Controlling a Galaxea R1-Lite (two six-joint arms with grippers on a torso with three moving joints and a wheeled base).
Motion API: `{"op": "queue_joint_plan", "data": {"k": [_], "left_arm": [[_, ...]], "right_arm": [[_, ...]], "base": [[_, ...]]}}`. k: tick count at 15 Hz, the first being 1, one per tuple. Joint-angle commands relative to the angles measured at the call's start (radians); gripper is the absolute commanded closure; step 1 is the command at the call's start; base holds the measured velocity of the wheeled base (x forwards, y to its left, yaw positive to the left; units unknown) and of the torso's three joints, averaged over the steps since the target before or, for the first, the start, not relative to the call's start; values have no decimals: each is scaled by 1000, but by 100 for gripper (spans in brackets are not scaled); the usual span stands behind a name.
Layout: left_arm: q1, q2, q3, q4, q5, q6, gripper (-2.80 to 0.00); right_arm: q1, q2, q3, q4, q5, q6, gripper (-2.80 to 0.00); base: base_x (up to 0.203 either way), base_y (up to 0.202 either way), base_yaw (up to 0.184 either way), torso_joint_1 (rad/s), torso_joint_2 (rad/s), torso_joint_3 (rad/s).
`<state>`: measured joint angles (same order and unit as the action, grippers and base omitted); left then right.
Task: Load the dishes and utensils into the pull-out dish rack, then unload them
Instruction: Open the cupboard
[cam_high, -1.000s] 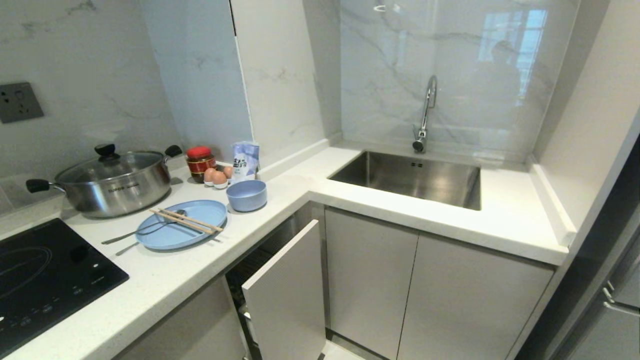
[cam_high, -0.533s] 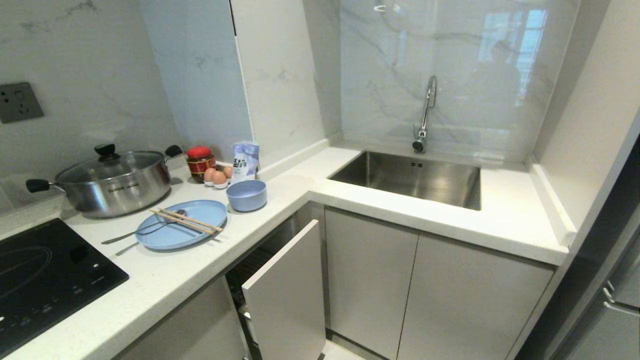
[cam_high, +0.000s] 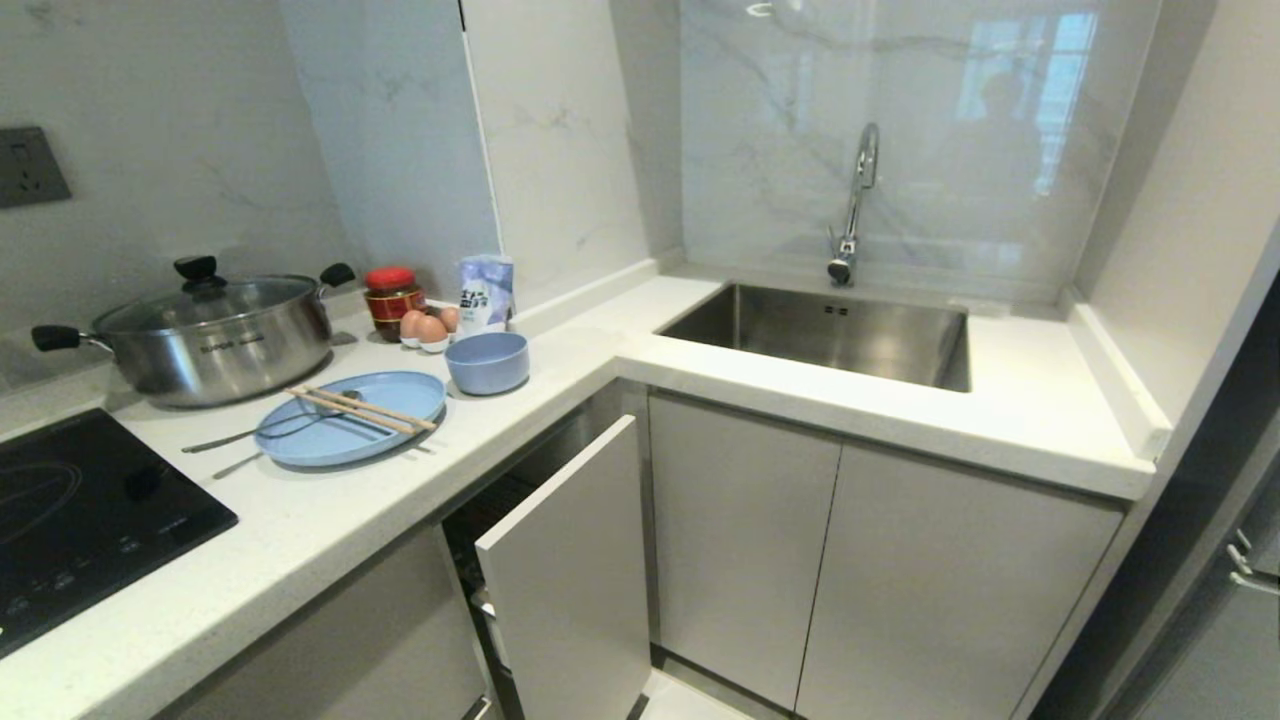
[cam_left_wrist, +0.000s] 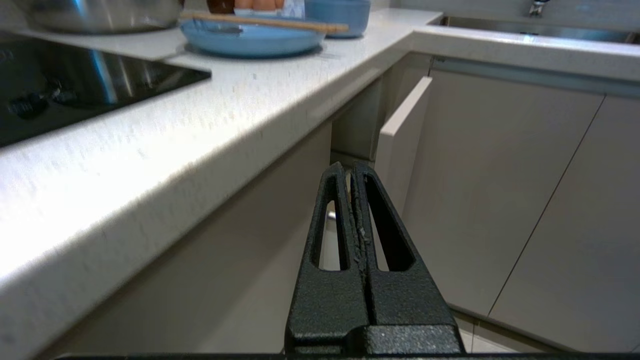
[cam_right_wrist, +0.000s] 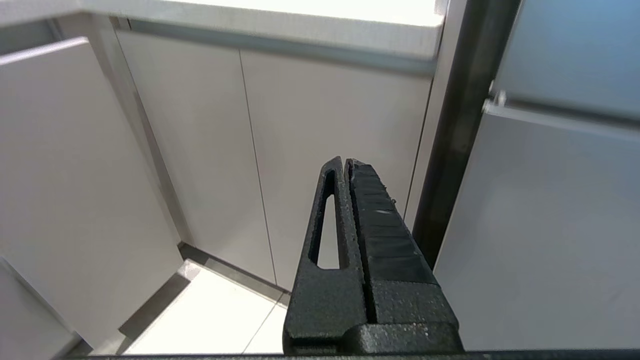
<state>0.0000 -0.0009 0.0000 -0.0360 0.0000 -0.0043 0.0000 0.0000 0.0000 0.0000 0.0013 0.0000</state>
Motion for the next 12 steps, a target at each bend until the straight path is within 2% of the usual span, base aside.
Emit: {"op": "queue_joint_plan", "data": {"k": [1, 6, 12], "left_arm": [[0, -1, 12, -1, 0, 0, 0], [0, -1, 12, -1, 0, 0, 0], [0, -1, 14, -2, 0, 1, 0]], "right_arm": [[0, 0, 0, 0, 0, 0, 0], [0, 0, 0, 0, 0, 0, 0], [0, 0, 0, 0, 0, 0, 0]], "base": [[0, 0, 0, -217, 500, 283], [0, 0, 0, -197, 447, 253], [0, 0, 0, -22, 57, 33]]}}
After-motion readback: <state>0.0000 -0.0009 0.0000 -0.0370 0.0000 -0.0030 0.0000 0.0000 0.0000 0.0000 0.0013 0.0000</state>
